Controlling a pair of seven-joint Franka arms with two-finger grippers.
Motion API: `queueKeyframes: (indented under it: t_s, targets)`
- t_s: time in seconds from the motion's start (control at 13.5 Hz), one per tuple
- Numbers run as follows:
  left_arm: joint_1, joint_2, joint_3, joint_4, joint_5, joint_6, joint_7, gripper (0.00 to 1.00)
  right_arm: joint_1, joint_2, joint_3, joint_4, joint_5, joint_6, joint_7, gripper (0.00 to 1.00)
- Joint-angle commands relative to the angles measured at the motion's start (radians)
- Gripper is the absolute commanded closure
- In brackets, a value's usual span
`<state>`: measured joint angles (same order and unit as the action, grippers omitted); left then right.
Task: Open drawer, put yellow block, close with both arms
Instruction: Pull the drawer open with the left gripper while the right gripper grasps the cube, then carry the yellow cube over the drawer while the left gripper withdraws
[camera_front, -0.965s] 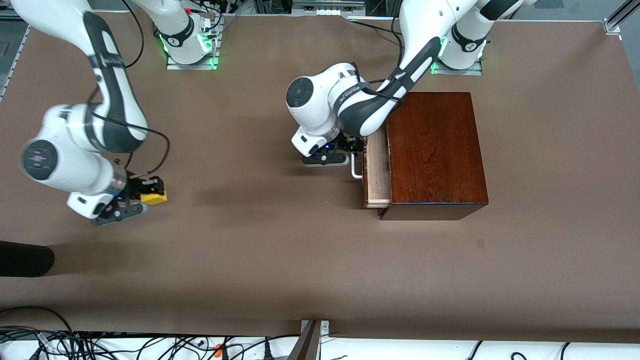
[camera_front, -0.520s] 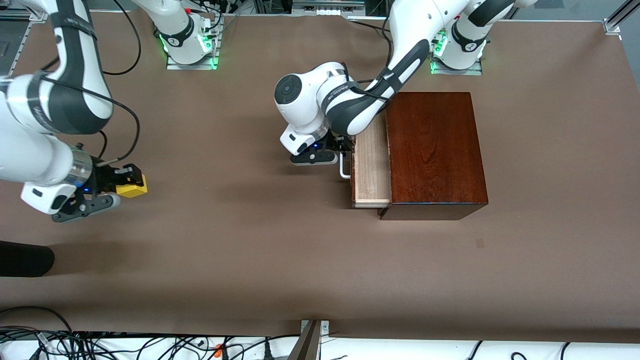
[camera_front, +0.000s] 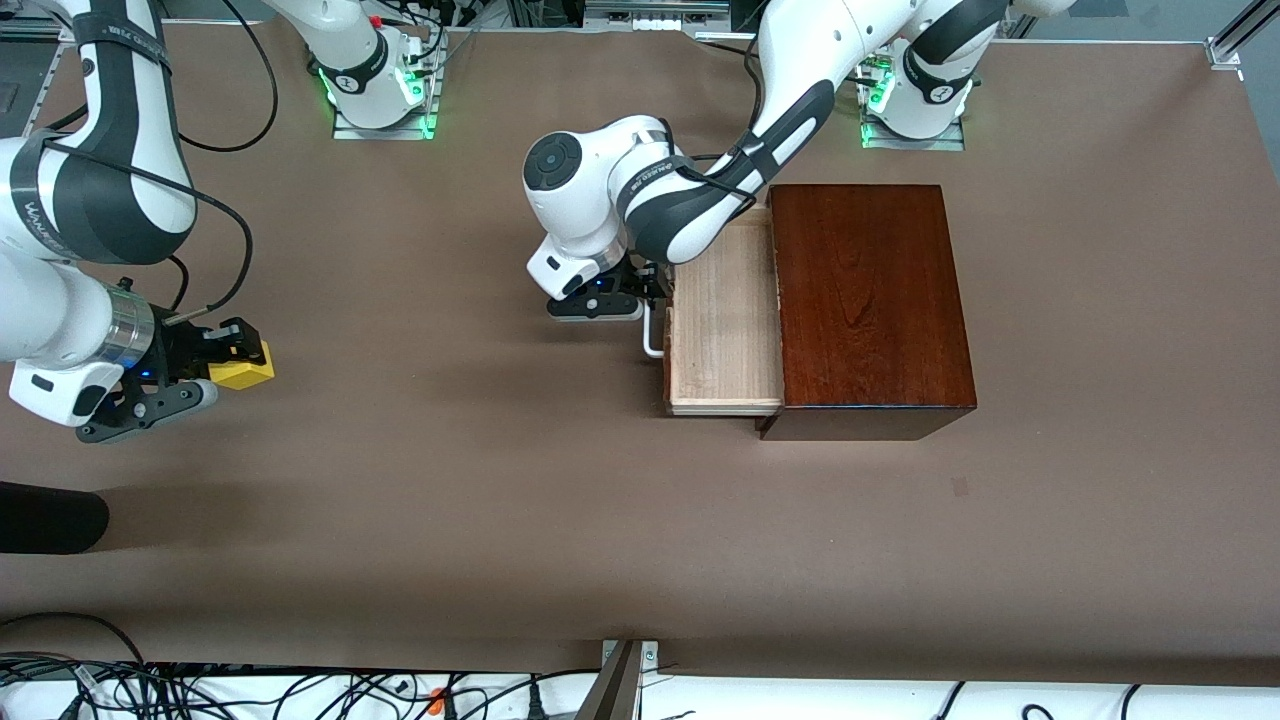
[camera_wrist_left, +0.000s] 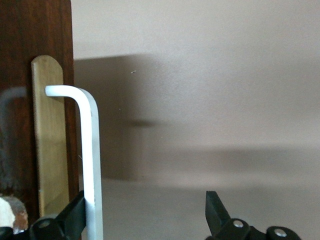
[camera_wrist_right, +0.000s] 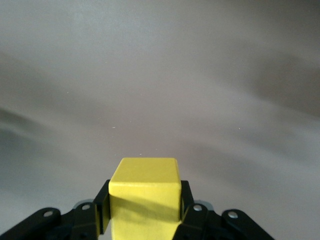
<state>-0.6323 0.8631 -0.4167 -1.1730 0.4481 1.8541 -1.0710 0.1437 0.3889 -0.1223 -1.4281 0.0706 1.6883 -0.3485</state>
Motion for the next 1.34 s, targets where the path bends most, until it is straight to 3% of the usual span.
queueKeyframes:
  t_s: [0.0,0.22,0.45,0.59,0.67,0.97,1.11,1.26]
  targets:
    - [0.002,-0.018,-0.007,0.062,-0.046,-0.01,0.0,0.0,-0.007,0.007,0.001,0.026,0.018,-0.025,-0.02,0.93]
    - [0.08,-0.157,-0.016,0.009,-0.119,-0.065,0.023,0.0,-0.009,0.005,0.0,0.026,0.017,-0.025,-0.02,0.93]
    - [0.222,-0.339,-0.016,-0.137,-0.215,-0.072,0.135,0.0,-0.007,0.004,0.007,0.026,0.02,-0.032,-0.02,0.93]
    - [0.323,-0.447,-0.016,-0.218,-0.259,-0.087,0.23,0.0,0.0,0.004,0.024,0.026,0.029,-0.05,-0.021,0.93]
    - [0.377,-0.493,-0.016,-0.255,-0.27,-0.098,0.284,0.0,0.002,0.004,0.062,0.026,0.029,-0.05,-0.023,0.9]
    - [0.577,-0.526,-0.016,-0.272,-0.296,-0.118,0.472,0.0,0.034,0.01,0.268,0.028,0.003,-0.033,-0.073,0.87]
    - [0.664,-0.524,-0.014,-0.267,-0.318,-0.113,0.552,0.0,0.117,0.022,0.309,0.028,-0.024,0.043,-0.078,0.84]
    - [0.742,-0.526,-0.016,-0.266,-0.33,-0.115,0.655,0.0,0.236,0.044,0.313,0.029,-0.052,0.108,-0.089,0.85]
